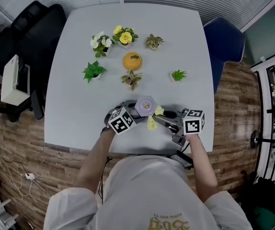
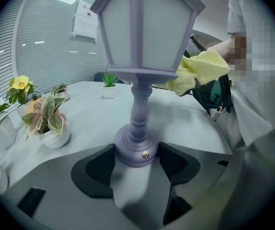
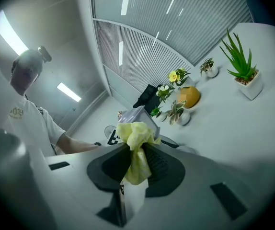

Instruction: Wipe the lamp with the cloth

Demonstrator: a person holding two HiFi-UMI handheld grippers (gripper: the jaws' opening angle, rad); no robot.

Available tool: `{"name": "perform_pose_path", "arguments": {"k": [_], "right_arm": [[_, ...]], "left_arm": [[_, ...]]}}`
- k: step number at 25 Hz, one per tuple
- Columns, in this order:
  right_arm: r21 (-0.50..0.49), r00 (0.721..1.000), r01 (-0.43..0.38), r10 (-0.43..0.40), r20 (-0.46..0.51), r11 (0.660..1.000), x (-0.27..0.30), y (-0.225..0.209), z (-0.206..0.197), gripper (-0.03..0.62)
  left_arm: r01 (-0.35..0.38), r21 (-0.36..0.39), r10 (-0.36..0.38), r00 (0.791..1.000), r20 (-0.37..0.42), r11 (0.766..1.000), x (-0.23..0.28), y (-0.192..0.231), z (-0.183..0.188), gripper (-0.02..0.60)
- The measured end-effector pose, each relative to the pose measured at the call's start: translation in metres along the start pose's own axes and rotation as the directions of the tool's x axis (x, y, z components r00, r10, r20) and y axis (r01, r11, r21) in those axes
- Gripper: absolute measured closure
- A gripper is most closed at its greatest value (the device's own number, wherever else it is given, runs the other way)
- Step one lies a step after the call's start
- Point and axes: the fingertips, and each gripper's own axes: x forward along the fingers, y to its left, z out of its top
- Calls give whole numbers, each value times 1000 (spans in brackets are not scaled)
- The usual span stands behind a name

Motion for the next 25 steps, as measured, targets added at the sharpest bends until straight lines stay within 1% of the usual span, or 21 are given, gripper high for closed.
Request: {"name": "perform_pose_path", "arguments": {"k": [7, 9, 12, 14, 17, 25], "right_arm": [[1, 999, -29, 29, -21, 1000, 0, 9, -3, 512], [-3, 998, -35, 35, -44, 999, 0, 10, -6, 512], [-54, 993, -15, 9, -118, 998, 1, 8, -16, 512], [-88, 989, 14, -27, -142, 996, 3, 4, -20, 511], [-99, 988, 44, -58, -142, 994, 7, -2, -21, 513], [-104, 985, 41, -58, -163, 994, 12, -8, -21, 511]], "left_arm": [[-1, -1, 1, 1000, -1, 1000, 0, 0, -1, 287], [0, -2, 0, 1000, -2, 1000, 0, 0, -1, 287], [1, -2, -1, 1000, -3, 1000, -1, 0, 0, 287], [0, -3, 0, 1000, -2, 1000, -1, 0, 0, 287], [1, -4, -1, 1000, -3, 1000, 0, 0, 0, 287], [1, -3, -1, 1000, -2, 1000, -1, 1, 0, 287]]}}
